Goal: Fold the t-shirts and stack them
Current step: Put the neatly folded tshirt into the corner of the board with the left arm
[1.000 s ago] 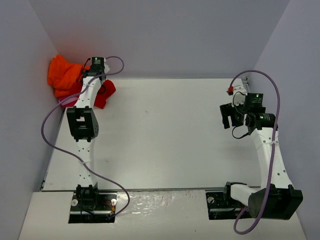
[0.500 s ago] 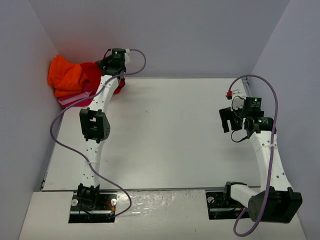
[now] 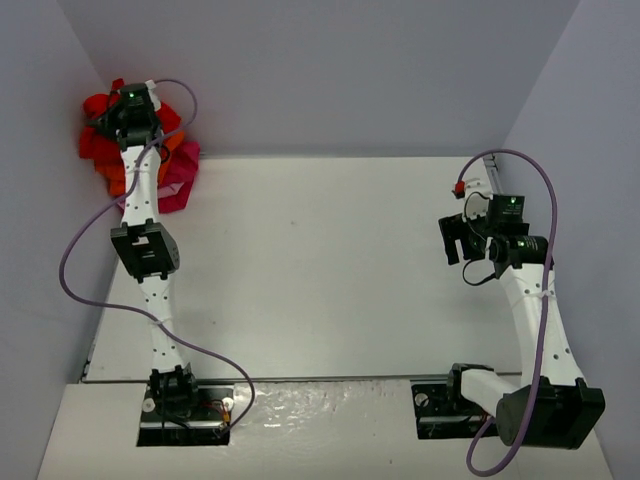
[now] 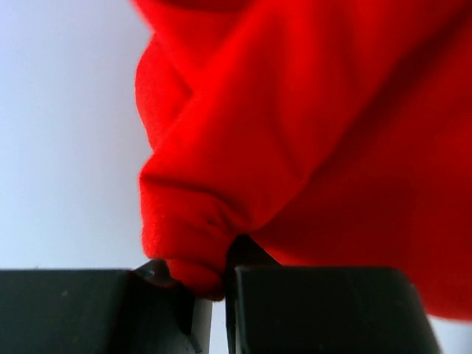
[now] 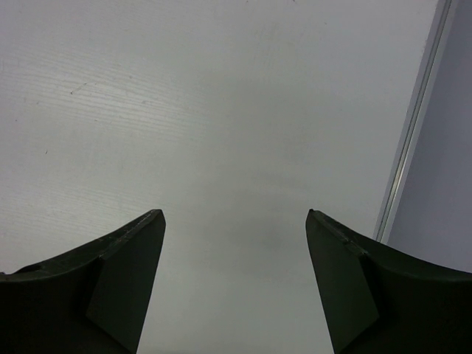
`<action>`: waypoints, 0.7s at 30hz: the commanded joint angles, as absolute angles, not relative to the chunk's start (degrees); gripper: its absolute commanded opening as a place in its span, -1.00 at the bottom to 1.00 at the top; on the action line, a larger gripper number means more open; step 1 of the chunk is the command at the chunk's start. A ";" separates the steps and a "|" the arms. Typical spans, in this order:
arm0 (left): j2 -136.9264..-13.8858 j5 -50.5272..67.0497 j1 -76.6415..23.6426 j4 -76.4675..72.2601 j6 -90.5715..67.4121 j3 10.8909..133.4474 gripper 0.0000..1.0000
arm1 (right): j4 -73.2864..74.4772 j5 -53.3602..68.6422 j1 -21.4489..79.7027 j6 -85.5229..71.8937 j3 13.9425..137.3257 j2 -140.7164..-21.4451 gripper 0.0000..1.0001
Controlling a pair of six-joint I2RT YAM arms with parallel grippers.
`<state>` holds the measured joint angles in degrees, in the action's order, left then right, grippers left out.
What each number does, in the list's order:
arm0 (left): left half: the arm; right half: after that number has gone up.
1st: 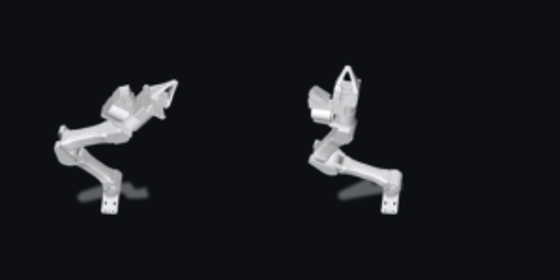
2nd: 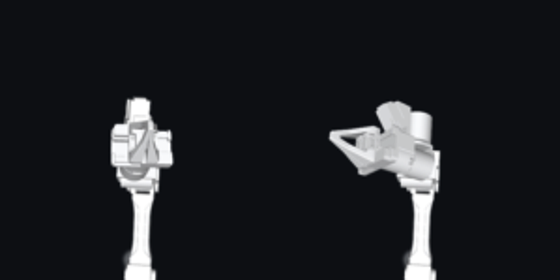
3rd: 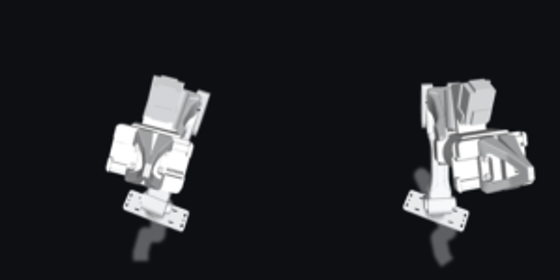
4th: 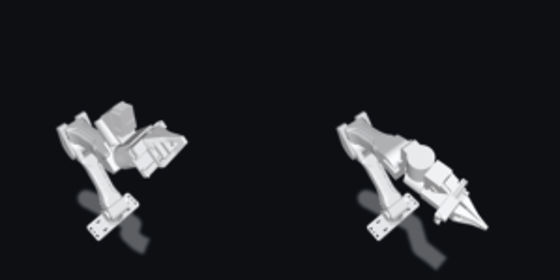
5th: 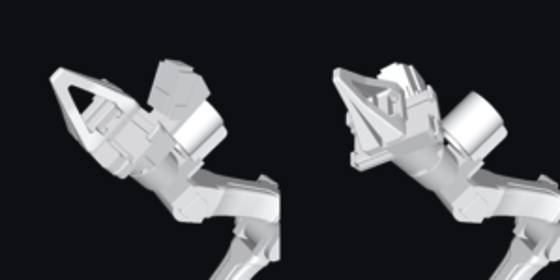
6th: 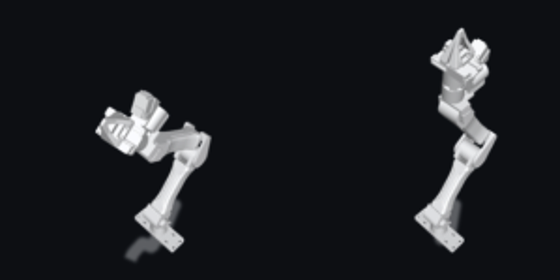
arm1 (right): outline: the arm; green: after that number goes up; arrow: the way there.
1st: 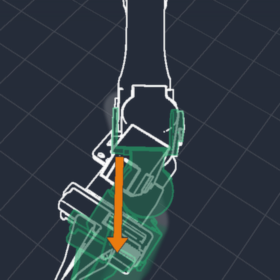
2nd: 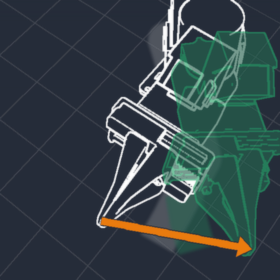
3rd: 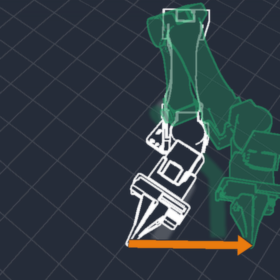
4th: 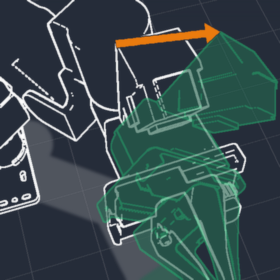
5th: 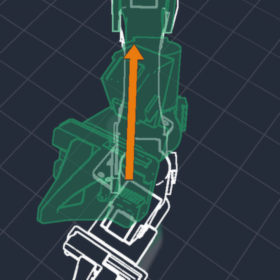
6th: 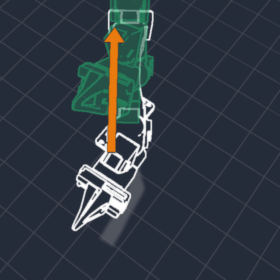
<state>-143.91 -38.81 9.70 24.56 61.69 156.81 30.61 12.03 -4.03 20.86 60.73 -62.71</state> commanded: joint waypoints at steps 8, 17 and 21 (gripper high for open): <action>-147.56 -38.06 13.78 28.21 50.73 156.99 -1.00 | 28.20 12.51 -3.71 18.97 62.37 -65.95 0.45; -146.34 -36.52 14.94 23.80 44.13 159.43 0.94 | 27.94 14.43 -3.52 18.68 63.90 -69.20 0.52; -141.61 -33.39 14.94 23.10 39.68 157.51 0.94 | 27.78 14.85 -3.34 19.07 63.90 -69.51 0.53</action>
